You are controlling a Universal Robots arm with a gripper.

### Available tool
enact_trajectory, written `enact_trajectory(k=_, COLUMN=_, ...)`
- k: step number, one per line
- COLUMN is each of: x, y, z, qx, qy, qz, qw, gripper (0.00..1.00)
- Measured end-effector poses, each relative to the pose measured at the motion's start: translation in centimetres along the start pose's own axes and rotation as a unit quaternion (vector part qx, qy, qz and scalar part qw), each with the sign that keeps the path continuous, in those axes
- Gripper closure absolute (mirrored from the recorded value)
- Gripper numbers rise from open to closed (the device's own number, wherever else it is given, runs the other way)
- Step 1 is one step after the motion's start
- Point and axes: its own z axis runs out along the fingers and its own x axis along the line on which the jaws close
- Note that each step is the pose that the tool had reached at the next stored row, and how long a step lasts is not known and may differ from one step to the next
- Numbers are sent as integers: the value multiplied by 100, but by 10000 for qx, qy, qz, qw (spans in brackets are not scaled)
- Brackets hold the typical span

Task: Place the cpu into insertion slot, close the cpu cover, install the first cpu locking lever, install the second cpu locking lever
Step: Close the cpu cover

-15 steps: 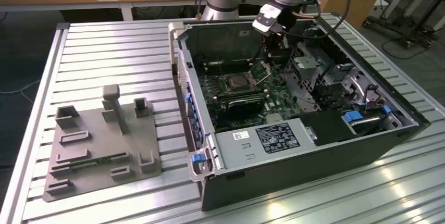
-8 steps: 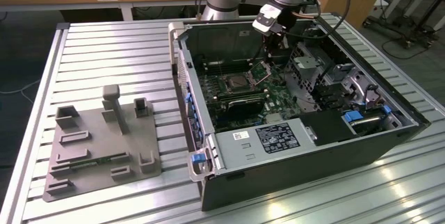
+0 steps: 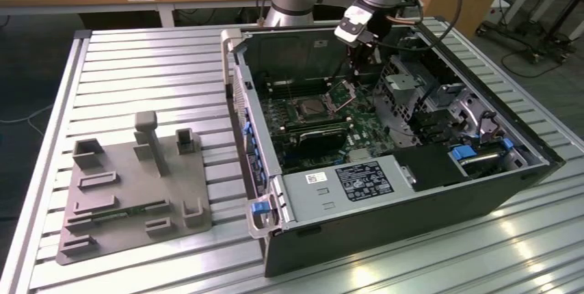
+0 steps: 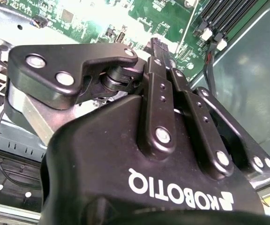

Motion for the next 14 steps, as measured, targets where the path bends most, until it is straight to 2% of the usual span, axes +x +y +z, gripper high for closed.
enact_trajectory(k=14, x=5, y=147, z=79, qx=0, qy=0, qz=-3, qw=10000, gripper=90)
